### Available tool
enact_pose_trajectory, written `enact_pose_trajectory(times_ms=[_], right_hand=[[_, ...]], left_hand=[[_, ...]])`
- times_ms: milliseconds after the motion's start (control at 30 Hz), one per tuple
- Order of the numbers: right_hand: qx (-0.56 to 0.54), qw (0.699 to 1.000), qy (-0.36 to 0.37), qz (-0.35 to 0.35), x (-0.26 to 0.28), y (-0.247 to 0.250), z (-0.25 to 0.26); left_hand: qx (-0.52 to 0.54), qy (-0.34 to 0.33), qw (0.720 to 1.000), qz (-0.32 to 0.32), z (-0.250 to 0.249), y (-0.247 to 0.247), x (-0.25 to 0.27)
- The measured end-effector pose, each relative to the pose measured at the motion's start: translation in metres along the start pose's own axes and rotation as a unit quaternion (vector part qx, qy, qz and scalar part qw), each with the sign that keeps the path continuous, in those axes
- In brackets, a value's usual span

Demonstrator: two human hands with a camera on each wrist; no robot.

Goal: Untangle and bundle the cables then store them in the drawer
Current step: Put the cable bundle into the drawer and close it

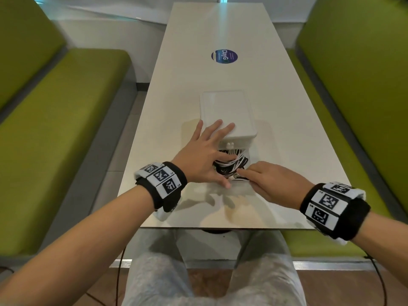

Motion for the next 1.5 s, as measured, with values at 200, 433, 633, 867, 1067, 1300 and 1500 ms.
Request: enact_pose_trajectory(times_ms=[200, 433, 633, 867, 1067, 1300, 1500], right_hand=[[-0.100, 0.993, -0.061, -0.008, -0.016, 0.006, 0.007], [-0.130, 0.990, -0.058, -0.023, -0.030, -0.004, -0.007], [-0.082, 0.992, -0.016, -0.098, -0.019, -0.009, -0.009], [0.020, 0.990, 0.006, -0.142, -0.011, -0.025, -0.019], [0.007, 0.994, -0.022, -0.111, -0.012, -0.028, -0.023], [-0.131, 0.969, -0.088, -0.189, -0.025, -0.016, -0.026], [-0.286, 0.922, -0.224, -0.135, -0.028, -0.030, -0.035]], left_hand=[[-0.011, -0.007, 1.000, 0.000, -0.001, -0.004, 0.003], [-0.009, 0.016, 0.999, -0.029, -0.005, -0.006, 0.002], [0.002, 0.013, 0.999, -0.046, -0.002, -0.005, 0.002], [0.011, 0.022, 0.997, -0.073, -0.006, -0.005, 0.002], [0.014, 0.058, 0.992, -0.107, -0.008, -0.006, -0.002], [0.005, 0.078, 0.992, -0.098, -0.009, -0.008, -0.004], [0.011, 0.095, 0.990, -0.104, -0.009, -0.010, -0.005]])
Point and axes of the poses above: each hand's wrist, its own x-axis away from the middle knuckle, its own y-axis out of the back of the hand, z = x × y, the point moved 4 cm from there along -x, towards the middle knuckle, and after that the axes turned 14 degrees about -y, right-handed, at the moved point
